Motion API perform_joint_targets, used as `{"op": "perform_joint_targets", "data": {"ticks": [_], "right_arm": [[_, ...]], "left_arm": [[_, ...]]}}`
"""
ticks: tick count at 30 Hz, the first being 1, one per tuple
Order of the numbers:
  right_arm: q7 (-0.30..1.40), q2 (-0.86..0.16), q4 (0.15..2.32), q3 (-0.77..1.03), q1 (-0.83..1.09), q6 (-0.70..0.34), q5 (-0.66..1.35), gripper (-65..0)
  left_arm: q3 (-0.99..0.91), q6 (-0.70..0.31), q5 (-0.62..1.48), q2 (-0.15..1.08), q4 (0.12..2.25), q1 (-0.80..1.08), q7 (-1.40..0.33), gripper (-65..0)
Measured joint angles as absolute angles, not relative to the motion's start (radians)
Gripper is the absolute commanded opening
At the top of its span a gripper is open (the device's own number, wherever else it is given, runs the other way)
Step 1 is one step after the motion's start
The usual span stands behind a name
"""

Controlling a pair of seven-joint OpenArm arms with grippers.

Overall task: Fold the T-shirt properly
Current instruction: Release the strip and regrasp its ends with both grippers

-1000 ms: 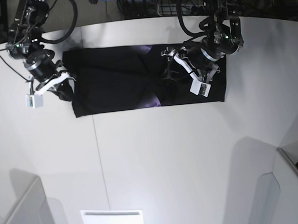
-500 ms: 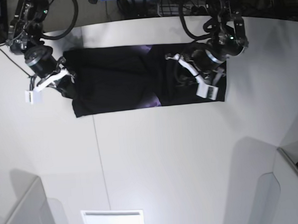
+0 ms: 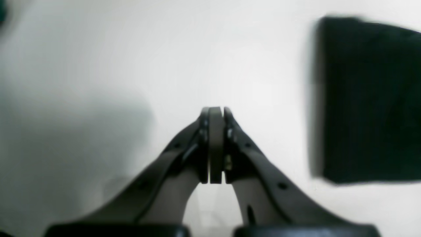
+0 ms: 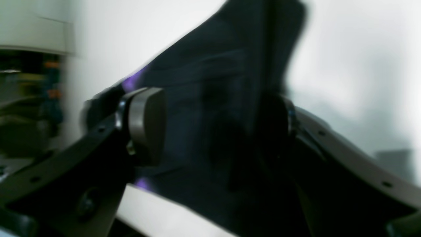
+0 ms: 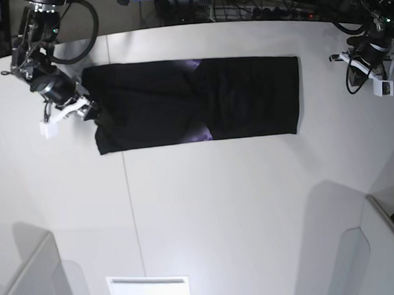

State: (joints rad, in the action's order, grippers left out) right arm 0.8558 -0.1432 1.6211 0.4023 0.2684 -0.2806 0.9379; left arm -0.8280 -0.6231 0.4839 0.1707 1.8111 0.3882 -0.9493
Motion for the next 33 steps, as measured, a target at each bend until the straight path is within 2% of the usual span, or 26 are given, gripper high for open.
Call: {"op": "perform_joint_targets", "data": {"ticks": [8, 13, 21, 26, 33], "right_arm": [[0.861, -0.143, 1.621, 0.399, 0.265, -0.280, 0.804, -24.6], [0.862, -0.139, 1.618, 0.395, 0.267, -0.281, 0.805, -24.6], [0.849, -0.140, 1.563, 0.394, 0.260, -0.289, 0.819, -24.5], [0.831, -0.147, 1.563, 0.295, 0.253, -0.293, 0.826, -24.8], [0.831, -0.140, 1.563, 0.292, 0.259, -0.297, 0.830, -25.2]], "left_arm": [[-0.744, -0.626, 0.492, 0.192, 1.687, 0.403, -0.808, -65.0], [-0.664, -0.622, 0.480, 0.199, 1.650, 0.397, -0.796, -65.0], [-0.660, -0.619, 0.431, 0.194, 1.633, 0.355, -0.794, -65.0], [-0.660, -0.619, 0.355, 0.183, 1.629, 0.332, -0.794, -65.0], [-0.634, -0.619, 0.352, 0.178, 1.626, 0.319, -0.796, -65.0]]}}
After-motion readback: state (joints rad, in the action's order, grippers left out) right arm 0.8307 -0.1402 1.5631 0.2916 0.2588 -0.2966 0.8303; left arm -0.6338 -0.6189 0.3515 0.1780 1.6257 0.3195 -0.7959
